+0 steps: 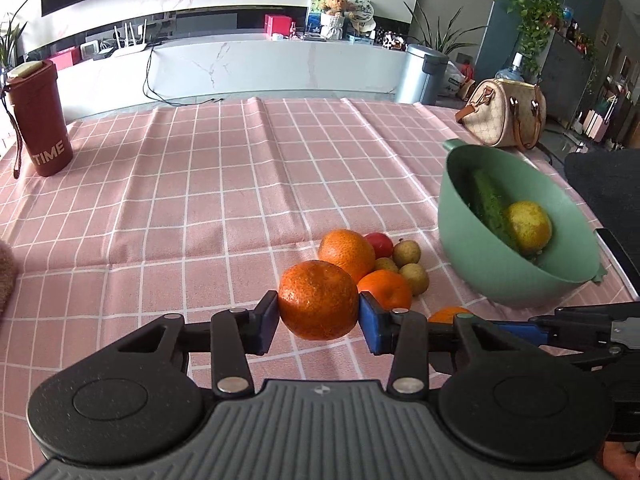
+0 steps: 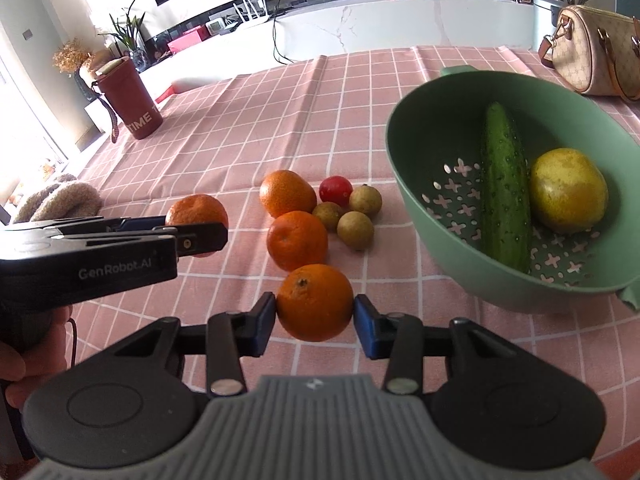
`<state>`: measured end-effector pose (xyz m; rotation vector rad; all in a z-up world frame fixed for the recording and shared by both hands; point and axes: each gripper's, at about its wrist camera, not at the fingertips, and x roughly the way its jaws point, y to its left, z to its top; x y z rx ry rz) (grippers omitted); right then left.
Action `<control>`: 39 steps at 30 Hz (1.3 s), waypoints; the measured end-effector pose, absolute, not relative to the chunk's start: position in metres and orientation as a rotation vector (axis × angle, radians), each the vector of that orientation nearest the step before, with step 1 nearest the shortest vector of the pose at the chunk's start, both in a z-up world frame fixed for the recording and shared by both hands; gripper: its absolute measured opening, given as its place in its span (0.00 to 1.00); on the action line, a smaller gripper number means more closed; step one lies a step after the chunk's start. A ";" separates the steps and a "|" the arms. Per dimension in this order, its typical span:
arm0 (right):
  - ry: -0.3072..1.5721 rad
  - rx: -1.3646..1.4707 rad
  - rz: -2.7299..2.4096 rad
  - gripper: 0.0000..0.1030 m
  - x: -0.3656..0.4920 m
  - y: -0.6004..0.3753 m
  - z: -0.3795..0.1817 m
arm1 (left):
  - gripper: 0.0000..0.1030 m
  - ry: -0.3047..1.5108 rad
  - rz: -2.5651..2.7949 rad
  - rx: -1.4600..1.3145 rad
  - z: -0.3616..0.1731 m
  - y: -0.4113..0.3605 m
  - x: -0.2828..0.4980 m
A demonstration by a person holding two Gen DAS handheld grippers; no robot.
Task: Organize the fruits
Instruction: 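Close the left gripper on an orange while the right gripper grasps another orange, then lower the orange in the left gripper into the colander while the right gripper releases its orange there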
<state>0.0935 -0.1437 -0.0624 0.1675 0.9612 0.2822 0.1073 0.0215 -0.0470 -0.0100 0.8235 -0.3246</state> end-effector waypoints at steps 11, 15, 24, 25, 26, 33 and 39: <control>0.832 0.041 0.337 0.38 0.074 -0.187 0.017 | 0.46 0.753 -0.475 -0.071 0.025 -0.033 0.094; 0.835 -0.066 0.320 0.38 0.081 -0.214 0.032 | 0.46 0.776 -0.542 -0.066 0.035 -0.062 0.100; 0.970 -0.126 0.422 0.38 0.118 -0.274 0.024 | 0.46 0.931 -0.690 0.016 0.020 -0.118 0.136; 0.987 -0.132 0.432 0.38 0.123 -0.277 0.021 | 0.46 0.950 -0.696 0.023 0.016 -0.121 0.140; 1.005 -0.139 0.445 0.38 0.127 -0.280 0.017 | 0.46 0.968 -0.701 0.024 0.012 -0.122 0.144; 1.121 -0.181 0.490 0.38 0.152 -0.279 -0.009 | 0.46 1.105 -0.697 0.074 -0.014 -0.137 0.170; 1.221 -0.256 0.522 0.38 0.172 -0.271 -0.024 | 0.46 1.188 -0.661 0.180 -0.030 -0.155 0.190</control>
